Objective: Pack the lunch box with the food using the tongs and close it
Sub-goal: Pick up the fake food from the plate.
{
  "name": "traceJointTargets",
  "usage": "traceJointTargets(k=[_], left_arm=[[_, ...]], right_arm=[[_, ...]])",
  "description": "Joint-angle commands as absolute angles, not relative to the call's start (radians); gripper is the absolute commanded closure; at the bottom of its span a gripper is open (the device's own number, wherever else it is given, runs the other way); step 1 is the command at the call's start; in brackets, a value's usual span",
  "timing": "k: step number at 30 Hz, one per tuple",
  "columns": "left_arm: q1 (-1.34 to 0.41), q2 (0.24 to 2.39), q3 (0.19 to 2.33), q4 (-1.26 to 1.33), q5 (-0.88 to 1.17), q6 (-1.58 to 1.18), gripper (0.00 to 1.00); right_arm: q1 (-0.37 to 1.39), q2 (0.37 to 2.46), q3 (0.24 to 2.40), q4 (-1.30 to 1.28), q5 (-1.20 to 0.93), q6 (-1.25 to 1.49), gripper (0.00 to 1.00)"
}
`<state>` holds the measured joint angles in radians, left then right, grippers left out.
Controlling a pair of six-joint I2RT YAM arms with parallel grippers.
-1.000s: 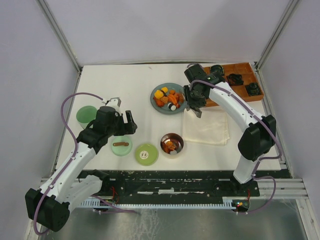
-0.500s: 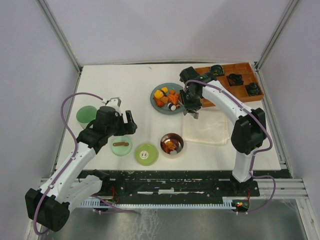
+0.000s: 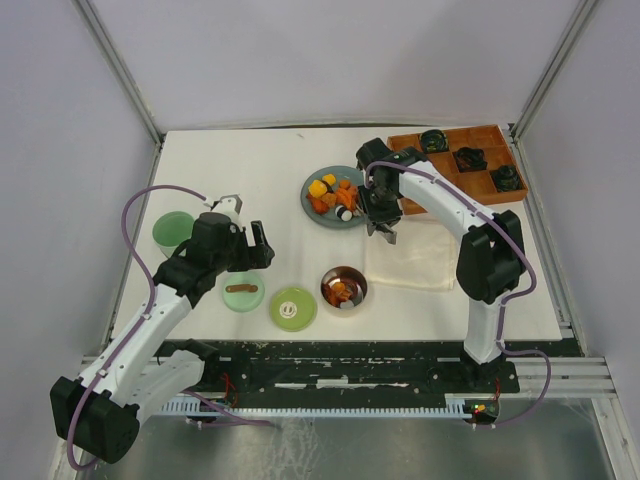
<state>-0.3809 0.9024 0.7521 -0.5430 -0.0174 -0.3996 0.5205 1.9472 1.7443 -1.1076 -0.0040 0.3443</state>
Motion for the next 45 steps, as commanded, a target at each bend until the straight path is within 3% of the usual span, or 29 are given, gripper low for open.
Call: traceJointTargets(k=[1,41,45], left_arm=[[-0.377,0.896,0.758,-0.499,-0.022,-0.413,0.08],[-0.377,0.901,0.758,-0.499,-0.019,-0.413,0.08],[-0.377,0.899,0.758,-0.499,-0.021,-0.413,0.08]], right_arm=[[0.518,1.953,1.777,-1.098,-0.021,0.334,0.57],[0.517,1.98,1.812,-1.145,-0.032,0.259,0.56],[0.516,1.977,1.815,-1.136,-0.028,0.258,0.6]])
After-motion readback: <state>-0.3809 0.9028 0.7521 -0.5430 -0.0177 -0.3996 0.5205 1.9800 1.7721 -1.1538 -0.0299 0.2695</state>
